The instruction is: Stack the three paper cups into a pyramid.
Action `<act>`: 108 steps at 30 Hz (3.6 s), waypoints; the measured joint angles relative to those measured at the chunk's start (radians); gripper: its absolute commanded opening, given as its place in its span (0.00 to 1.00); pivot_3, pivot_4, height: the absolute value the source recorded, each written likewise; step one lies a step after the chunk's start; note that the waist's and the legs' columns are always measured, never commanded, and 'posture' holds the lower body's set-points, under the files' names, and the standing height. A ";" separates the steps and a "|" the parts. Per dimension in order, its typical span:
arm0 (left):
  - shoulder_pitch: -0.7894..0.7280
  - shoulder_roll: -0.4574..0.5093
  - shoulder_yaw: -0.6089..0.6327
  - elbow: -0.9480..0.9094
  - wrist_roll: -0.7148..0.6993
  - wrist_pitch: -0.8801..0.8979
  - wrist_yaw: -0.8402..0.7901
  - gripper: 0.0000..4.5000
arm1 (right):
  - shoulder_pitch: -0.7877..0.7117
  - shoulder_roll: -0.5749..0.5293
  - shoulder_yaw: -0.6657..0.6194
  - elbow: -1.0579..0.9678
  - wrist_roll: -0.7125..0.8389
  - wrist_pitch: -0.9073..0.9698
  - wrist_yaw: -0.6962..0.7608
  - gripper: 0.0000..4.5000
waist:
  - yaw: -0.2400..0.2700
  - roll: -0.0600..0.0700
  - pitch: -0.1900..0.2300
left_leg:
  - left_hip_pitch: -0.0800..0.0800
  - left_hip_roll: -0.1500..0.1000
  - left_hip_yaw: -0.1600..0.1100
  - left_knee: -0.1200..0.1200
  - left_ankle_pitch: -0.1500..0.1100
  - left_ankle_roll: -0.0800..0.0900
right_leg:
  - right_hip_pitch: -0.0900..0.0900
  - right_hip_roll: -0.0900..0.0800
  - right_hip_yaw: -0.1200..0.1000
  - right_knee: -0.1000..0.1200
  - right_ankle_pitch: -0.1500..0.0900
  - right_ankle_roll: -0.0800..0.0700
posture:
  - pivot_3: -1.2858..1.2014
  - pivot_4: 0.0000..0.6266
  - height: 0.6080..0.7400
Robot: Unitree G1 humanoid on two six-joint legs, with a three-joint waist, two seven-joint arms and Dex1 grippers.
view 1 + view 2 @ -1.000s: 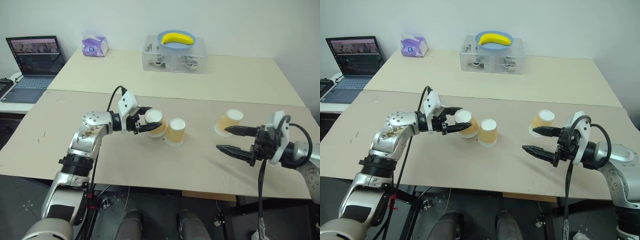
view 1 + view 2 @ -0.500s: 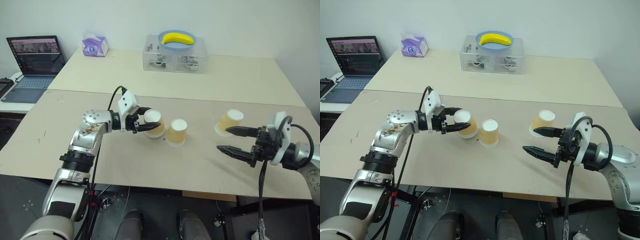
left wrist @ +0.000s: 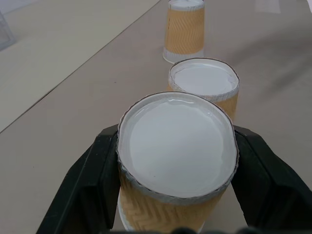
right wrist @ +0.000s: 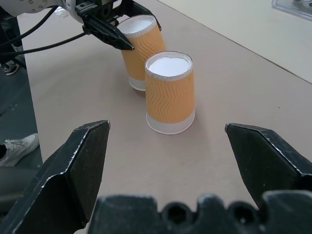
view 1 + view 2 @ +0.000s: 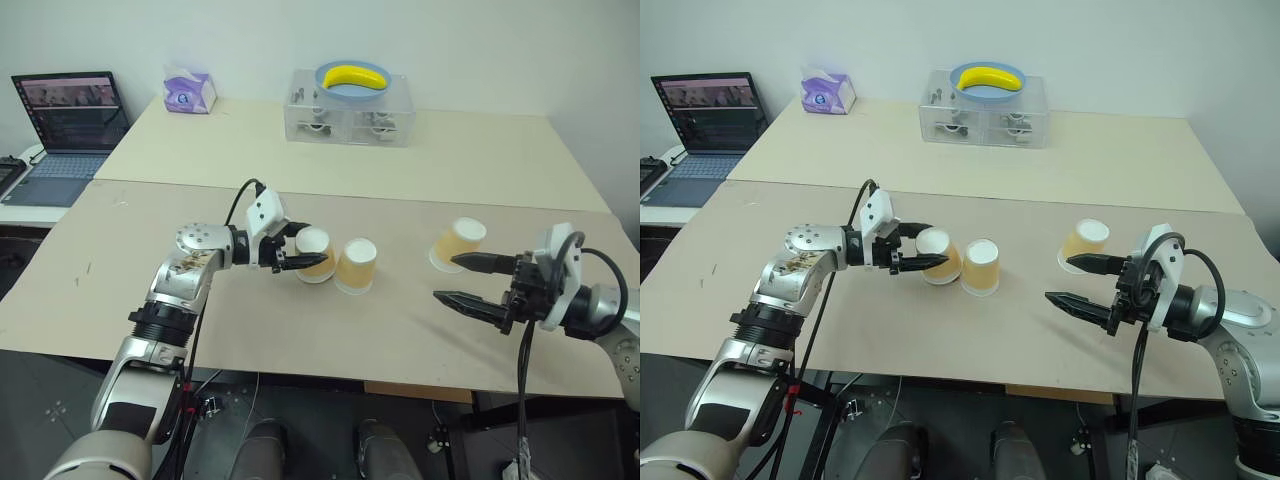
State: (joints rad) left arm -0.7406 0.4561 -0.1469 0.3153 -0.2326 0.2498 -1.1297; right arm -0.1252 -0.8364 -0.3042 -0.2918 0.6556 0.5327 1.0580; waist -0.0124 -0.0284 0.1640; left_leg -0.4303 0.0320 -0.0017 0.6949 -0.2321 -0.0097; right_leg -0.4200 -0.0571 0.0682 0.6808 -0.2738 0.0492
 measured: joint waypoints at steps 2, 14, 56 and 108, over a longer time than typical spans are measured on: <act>0.000 0.000 -0.004 0.000 0.001 0.000 -0.001 0.67 | 0.000 0.000 0.000 0.000 0.000 0.000 0.000 1.00 | 0.000 0.000 0.000 | 0.000 0.000 0.000 0.000 0.000 0.000 | 0.000 0.000 0.000 0.000 0.000 0.000 | 0.52 0.24 0.65; 0.003 0.005 -0.029 -0.001 0.036 -0.001 -0.004 0.73 | 0.014 -0.012 -0.018 -0.013 0.024 0.001 -0.001 1.00 | 0.000 0.000 0.000 | 0.000 0.000 0.000 0.000 0.000 0.000 | 0.000 0.000 0.000 0.000 0.000 0.000 | 0.52 0.24 0.65; 0.250 0.236 0.411 -0.702 -0.733 0.706 0.265 0.99 | -0.126 0.029 0.004 0.391 -0.247 -0.248 -0.185 1.00 | 0.013 0.001 0.000 | 0.008 0.000 0.002 0.000 0.000 0.000 | 0.008 -0.002 0.001 0.000 0.000 0.000 | 0.52 0.24 0.65; 0.245 0.286 0.345 -0.732 -0.776 0.667 0.245 1.00 | -0.411 0.147 0.099 0.815 -0.339 -0.395 -0.139 0.88 | -0.006 0.002 0.001 | 0.010 0.001 0.001 -0.002 0.000 0.001 | 0.011 0.000 0.000 -0.003 0.000 0.000 | 0.52 0.24 0.65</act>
State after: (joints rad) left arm -0.4955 0.7420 0.1977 -0.4166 -1.0089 0.9164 -0.8847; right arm -0.5359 -0.6893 -0.2056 0.5229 0.3164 0.1373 0.9195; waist -0.0181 -0.0264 0.1649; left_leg -0.4200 0.0332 -0.0007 0.6930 -0.2326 -0.0092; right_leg -0.4090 -0.0567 0.0686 0.6779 -0.2742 0.0490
